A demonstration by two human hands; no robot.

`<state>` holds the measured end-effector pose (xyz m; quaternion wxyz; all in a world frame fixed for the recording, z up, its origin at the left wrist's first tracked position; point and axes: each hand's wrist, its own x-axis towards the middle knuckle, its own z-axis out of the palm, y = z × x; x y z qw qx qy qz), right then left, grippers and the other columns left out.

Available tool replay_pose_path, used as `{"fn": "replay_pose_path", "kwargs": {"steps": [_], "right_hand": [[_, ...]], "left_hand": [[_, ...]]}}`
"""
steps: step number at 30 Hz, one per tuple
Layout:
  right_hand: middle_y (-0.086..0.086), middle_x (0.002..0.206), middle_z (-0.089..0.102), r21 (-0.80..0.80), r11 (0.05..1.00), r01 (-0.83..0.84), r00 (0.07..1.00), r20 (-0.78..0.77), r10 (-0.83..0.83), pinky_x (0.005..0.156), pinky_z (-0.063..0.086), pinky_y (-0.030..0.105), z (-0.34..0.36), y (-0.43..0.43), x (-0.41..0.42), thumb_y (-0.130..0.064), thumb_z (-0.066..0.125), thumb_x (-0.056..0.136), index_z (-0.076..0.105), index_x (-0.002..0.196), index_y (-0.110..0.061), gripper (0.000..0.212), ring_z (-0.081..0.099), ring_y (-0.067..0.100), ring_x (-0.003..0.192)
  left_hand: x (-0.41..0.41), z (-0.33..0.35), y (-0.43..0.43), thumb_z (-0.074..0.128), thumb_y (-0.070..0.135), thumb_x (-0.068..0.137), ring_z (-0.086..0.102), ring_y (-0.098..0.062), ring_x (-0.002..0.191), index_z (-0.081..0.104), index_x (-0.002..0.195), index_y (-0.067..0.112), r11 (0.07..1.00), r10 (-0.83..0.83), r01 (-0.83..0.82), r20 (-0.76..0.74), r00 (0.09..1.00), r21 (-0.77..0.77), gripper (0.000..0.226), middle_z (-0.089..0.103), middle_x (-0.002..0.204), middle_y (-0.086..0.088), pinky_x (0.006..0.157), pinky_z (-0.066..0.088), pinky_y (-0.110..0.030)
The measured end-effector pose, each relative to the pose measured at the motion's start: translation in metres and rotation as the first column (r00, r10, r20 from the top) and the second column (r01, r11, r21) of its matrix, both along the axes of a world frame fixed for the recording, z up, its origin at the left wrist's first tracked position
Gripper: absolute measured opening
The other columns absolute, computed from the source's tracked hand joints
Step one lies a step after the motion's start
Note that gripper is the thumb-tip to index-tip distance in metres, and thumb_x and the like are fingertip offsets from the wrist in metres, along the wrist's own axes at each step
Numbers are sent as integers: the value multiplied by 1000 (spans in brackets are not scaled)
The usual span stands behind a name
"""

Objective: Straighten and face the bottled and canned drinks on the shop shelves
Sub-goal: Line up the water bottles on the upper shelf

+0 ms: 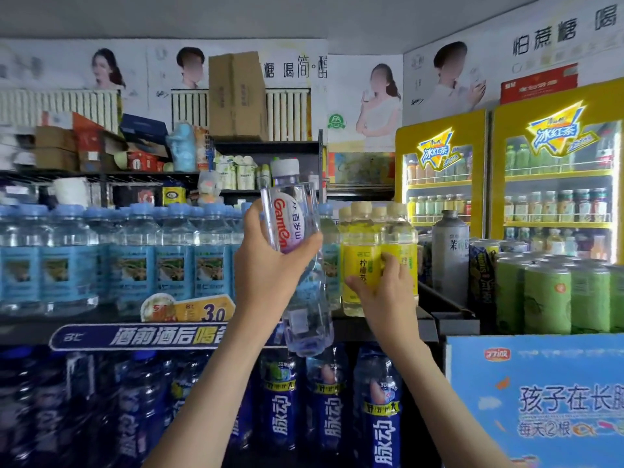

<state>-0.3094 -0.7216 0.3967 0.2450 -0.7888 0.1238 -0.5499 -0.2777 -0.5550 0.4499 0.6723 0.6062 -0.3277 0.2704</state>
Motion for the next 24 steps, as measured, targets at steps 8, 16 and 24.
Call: {"fn": "replay_pose_path", "kwargs": {"steps": [8,16,24], "right_hand": [[6,80,43,-239,946,219,974,114,-197,61,40,35,-1,9,10,-21,83,69,48,87,-2,43,38,21,71],[-14,97,62,127,821,-556,825,-35,564,65,44,9,3,105,-10,-63,49,70,54,107,-27,51,59,-4,82],[-10,84,58,55,814,-578,786,-232,574,58,38,8,0,216,51,-48,70,75,50,120,-10,63,49,-6,66]], "left_hand": [[6,-2,18,79,35,71,65,-10,88,48,125,29,995,-98,100,-122,988,13,63,67,95,8,80,50,-29],[20,-13,56,81,26,69,66,-12,86,56,116,27,986,-159,167,-242,957,13,53,69,94,3,81,53,-35],[59,-24,166,83,21,68,69,-9,83,57,103,33,997,-64,72,-258,964,19,45,71,89,7,82,55,-35]]}}
